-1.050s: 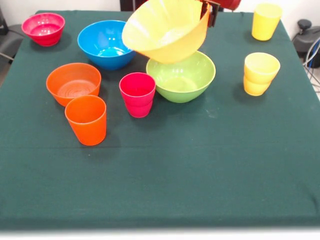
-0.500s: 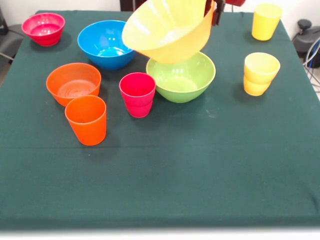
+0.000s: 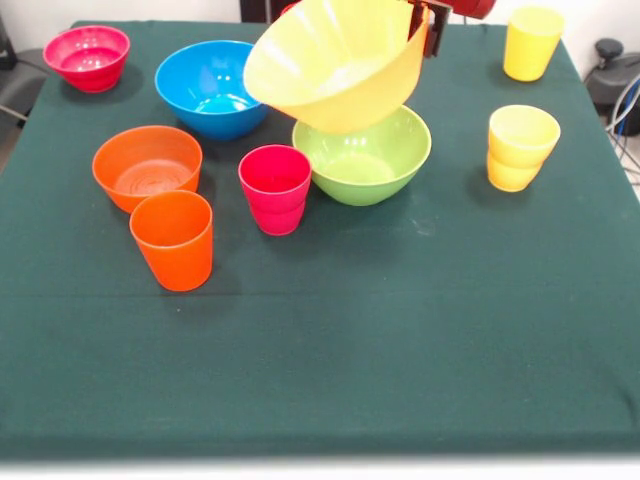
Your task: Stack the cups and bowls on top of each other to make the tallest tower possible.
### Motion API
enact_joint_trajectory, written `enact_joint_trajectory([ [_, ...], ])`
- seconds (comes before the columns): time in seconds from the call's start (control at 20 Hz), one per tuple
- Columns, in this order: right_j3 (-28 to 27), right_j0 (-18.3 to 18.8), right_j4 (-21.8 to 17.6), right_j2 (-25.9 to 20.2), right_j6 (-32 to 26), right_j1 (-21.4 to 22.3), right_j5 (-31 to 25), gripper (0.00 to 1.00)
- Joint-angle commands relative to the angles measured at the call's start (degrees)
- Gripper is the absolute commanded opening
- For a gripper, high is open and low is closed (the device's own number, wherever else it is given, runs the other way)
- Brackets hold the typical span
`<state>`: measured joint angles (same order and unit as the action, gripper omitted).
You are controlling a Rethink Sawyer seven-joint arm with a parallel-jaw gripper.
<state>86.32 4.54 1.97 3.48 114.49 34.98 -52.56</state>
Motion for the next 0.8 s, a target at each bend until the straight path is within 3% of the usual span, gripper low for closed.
enact_joint_trajectory([
  [0.05,-1.1,0.0,-3.5,-6.1,-3.2,-2.1,-0.4,0.0],
  [0.8,-1.5,0.7,-4.0,-6.7,-4.0,-3.3,0.8,0.0],
])
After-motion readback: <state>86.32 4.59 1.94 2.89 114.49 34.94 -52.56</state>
